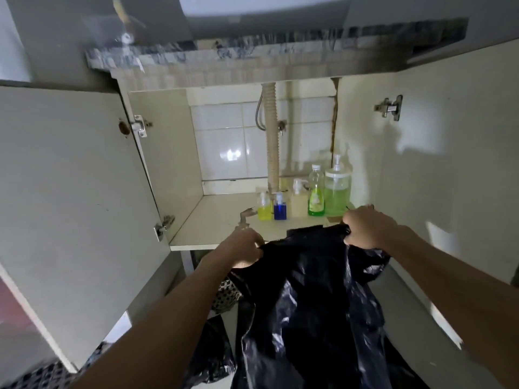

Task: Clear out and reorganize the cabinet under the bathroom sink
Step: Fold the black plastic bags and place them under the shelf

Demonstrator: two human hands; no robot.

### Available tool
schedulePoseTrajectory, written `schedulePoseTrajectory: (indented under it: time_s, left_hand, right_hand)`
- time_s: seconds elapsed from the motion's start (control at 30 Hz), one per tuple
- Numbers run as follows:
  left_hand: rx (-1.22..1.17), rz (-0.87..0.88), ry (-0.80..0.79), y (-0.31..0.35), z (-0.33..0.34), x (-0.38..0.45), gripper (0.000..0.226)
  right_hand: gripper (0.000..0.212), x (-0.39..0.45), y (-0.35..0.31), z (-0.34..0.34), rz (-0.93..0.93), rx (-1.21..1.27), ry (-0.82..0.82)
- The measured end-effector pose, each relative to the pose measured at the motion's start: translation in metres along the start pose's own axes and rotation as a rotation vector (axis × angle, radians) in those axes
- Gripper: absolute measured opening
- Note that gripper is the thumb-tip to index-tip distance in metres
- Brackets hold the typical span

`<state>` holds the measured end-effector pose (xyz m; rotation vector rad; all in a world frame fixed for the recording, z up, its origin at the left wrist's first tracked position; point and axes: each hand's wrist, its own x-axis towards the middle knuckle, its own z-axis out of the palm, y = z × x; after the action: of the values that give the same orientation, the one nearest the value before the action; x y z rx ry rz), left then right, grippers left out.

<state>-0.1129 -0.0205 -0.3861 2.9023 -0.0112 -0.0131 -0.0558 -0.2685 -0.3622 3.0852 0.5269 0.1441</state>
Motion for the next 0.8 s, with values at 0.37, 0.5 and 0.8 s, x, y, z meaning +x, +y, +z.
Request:
schedulePoseTrajectory:
  time_s: [0.37, 0.5, 0.8]
  left_hand:
    - [0.002, -0.041, 0.649, 0.015, -0.042, -0.016, 0.019]
    - [0.254, 0.095, 0.301, 0.016, -0.046, -0.040, 0.014]
    - [0.611, 0.177, -0.313, -0.004, 0.086, -0.055, 0.018]
  right_hand:
    - [0.014, -0.003, 0.013, -0.018, -0.126, 0.175, 0.791]
    - [0.016, -0.038, 0.028, -0.008, -0.242, -0.013, 0.550]
    - [0.018, -0.065, 0.012, 0.118, -0.215, -0.178, -0.164]
